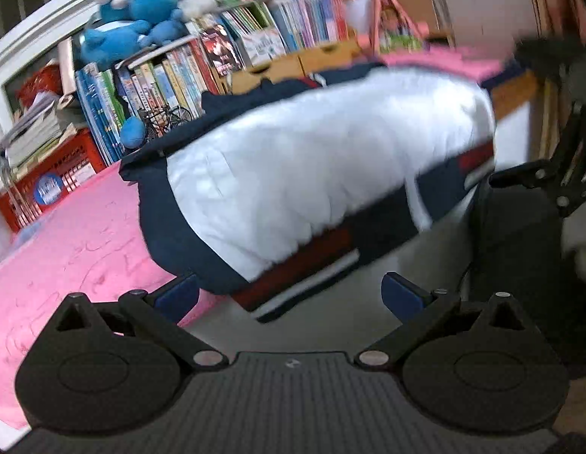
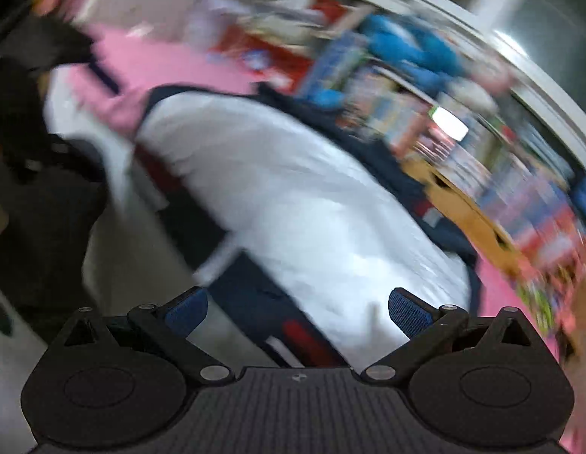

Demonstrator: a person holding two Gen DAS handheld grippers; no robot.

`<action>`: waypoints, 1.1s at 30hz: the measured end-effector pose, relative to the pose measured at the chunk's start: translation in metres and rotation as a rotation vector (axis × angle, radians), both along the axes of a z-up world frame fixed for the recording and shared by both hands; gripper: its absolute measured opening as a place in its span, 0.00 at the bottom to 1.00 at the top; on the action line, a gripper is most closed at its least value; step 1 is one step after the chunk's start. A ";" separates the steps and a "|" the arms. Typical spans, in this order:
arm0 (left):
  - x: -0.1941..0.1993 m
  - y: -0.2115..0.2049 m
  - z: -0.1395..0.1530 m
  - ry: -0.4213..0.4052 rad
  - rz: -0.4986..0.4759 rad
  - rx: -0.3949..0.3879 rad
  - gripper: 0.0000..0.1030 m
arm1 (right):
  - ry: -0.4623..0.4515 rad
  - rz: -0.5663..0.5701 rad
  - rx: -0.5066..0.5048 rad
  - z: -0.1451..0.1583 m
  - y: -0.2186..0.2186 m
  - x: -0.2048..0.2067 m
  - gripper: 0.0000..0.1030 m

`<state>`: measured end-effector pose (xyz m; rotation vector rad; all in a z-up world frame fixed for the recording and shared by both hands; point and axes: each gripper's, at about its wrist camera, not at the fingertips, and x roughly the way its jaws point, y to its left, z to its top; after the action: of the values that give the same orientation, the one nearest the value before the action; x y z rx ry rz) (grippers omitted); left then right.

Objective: Fold clothes

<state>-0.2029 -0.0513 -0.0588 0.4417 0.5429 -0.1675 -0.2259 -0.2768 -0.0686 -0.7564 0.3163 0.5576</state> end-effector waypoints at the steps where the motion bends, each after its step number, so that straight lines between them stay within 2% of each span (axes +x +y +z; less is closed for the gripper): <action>1: 0.006 -0.003 -0.004 -0.002 0.016 0.015 1.00 | -0.023 0.011 -0.036 -0.007 0.009 0.001 1.00; 4: 0.019 -0.007 -0.004 -0.035 0.078 0.021 1.00 | -0.085 0.024 -0.124 -0.024 0.033 0.004 1.00; 6: 0.022 -0.005 0.004 -0.085 0.129 0.022 1.00 | -0.120 -0.001 -0.124 -0.024 0.040 0.009 1.00; 8: 0.021 0.000 0.017 -0.145 0.186 0.006 1.00 | -0.173 -0.044 -0.104 -0.017 0.037 0.011 1.00; 12: 0.023 0.022 0.061 -0.234 0.232 -0.132 1.00 | -0.282 -0.137 -0.021 0.010 0.027 0.012 1.00; 16: 0.029 0.033 0.075 -0.239 0.253 -0.198 1.00 | -0.278 -0.221 0.062 0.031 0.009 0.026 1.00; 18: 0.022 0.034 0.065 -0.215 0.247 -0.189 1.00 | -0.246 -0.212 0.039 0.027 0.002 0.025 1.00; 21: 0.011 0.039 0.041 -0.134 0.255 -0.182 1.00 | -0.192 -0.155 -0.062 0.004 -0.007 0.013 1.00; 22: 0.008 0.045 0.035 -0.089 0.258 -0.219 1.00 | -0.160 -0.155 -0.063 -0.002 -0.011 0.011 1.00; 23: 0.007 0.055 0.030 -0.043 0.249 -0.296 1.00 | -0.124 -0.157 -0.058 -0.007 -0.016 0.008 1.00; 25: 0.004 0.077 0.021 0.047 0.222 -0.471 1.00 | 0.023 -0.192 0.094 -0.001 -0.039 0.008 1.00; 28: 0.015 0.109 0.007 0.163 0.249 -0.713 1.00 | 0.197 -0.268 0.358 0.014 -0.081 0.024 1.00; 29: 0.020 0.115 0.004 0.174 0.273 -0.753 1.00 | 0.238 -0.299 0.427 0.017 -0.093 0.030 1.00; 31: 0.028 0.120 -0.001 0.171 0.315 -0.802 1.00 | 0.264 -0.367 0.500 0.017 -0.107 0.041 1.00; 33: 0.031 0.116 -0.005 0.145 0.327 -0.819 1.00 | 0.267 -0.395 0.504 0.015 -0.108 0.050 1.00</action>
<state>-0.1720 0.0648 -0.0637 -0.4583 0.6296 -0.0951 -0.1758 -0.3851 -0.0538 -0.1214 0.5335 0.3383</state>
